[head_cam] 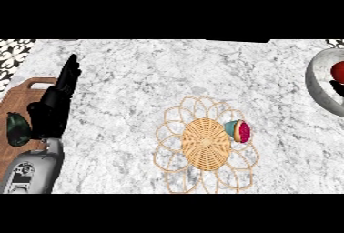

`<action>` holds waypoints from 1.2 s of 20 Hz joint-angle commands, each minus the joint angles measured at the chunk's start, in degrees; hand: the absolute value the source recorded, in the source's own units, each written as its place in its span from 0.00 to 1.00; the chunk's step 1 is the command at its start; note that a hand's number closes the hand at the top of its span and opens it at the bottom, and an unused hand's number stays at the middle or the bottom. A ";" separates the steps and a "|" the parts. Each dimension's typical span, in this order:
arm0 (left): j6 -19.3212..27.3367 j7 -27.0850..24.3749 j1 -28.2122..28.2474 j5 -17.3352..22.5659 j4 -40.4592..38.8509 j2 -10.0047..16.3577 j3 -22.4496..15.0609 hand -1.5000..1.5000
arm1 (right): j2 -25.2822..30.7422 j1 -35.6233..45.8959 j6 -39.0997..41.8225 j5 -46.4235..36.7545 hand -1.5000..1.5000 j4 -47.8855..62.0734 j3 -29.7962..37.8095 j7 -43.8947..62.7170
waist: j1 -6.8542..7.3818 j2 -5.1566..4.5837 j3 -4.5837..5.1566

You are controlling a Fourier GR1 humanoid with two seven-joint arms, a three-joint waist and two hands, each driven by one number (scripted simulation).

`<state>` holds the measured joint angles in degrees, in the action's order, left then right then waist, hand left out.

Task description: Pick the tomato from the placemat and place it in the bowl

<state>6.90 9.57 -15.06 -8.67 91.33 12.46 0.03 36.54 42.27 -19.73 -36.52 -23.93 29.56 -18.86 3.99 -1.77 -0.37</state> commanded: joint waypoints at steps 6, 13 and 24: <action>-0.16 -1.34 0.89 0.52 0.13 -0.02 0.72 0.50 | 1.80 2.84 9.23 7.09 0.00 7.98 6.11 -11.58 | 0.60 -0.15 -0.16; 0.62 1.11 -0.58 -0.39 0.25 -0.87 0.17 0.50 | 5.88 2.76 13.80 11.97 0.00 11.07 11.17 -16.23 | -0.85 0.34 -0.04; -0.53 1.50 -1.18 -0.37 -0.33 1.47 2.23 0.50 | 13.70 -6.33 32.91 19.04 0.00 14.55 17.21 -24.43 | -2.45 0.71 -0.07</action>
<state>6.94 9.81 -15.16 -9.01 91.05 12.81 1.51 47.81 39.73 6.35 -19.50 -10.20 45.13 -39.39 2.09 -1.16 -0.40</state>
